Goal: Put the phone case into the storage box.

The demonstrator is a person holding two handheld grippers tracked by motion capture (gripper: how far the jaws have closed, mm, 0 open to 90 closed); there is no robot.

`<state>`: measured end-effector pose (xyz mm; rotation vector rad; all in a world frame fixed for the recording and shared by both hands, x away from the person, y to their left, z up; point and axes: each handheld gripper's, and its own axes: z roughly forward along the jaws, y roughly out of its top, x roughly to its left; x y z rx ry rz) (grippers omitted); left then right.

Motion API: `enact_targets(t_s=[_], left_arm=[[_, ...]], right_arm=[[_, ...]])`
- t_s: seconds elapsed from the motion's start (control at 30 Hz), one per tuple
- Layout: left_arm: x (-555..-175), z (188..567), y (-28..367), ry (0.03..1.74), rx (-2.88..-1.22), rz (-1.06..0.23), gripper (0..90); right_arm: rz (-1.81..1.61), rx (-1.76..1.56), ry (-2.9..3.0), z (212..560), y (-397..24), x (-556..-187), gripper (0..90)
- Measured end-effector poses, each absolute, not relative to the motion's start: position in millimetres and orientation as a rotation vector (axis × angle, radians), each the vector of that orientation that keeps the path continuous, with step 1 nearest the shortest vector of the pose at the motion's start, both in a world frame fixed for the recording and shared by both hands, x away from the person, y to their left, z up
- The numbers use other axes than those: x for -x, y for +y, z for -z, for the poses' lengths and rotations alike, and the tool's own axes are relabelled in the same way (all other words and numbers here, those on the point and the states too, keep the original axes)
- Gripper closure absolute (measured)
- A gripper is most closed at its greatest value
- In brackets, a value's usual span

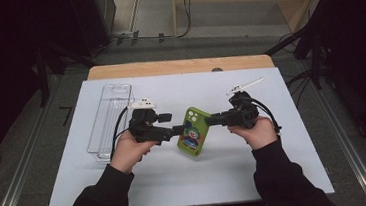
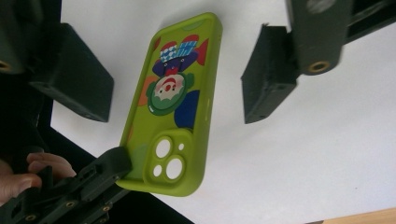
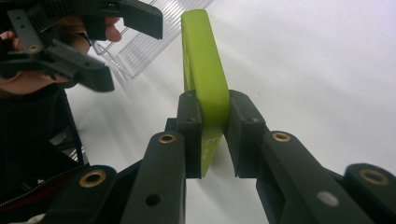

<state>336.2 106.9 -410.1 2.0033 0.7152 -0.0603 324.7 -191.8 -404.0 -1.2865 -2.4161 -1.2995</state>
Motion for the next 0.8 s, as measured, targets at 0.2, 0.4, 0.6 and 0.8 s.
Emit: enact_targets(t_s=[0.2,0.4,0.6,0.8], left_arm=[[-334.8,412.4,101.9,0.705,-2.000,0.058,10.8],[-333.8,418.0,96.7,0.731,-1.994,0.025,0.0],[-331.1,419.2,92.3,0.739,-2.027,-0.038,0.0],[-328.6,419.1,88.8,0.740,-2.050,-0.072,0.0]], right_arm=[[1.288,1.281,-2.434,401.5,-188.0,-323.7,74.7],[1.273,1.317,-2.445,400.0,-184.3,-325.8,74.7],[1.276,1.336,-2.436,397.7,-180.4,-328.1,74.7],[1.259,1.346,-2.446,397.6,-174.7,-331.1,74.6]])
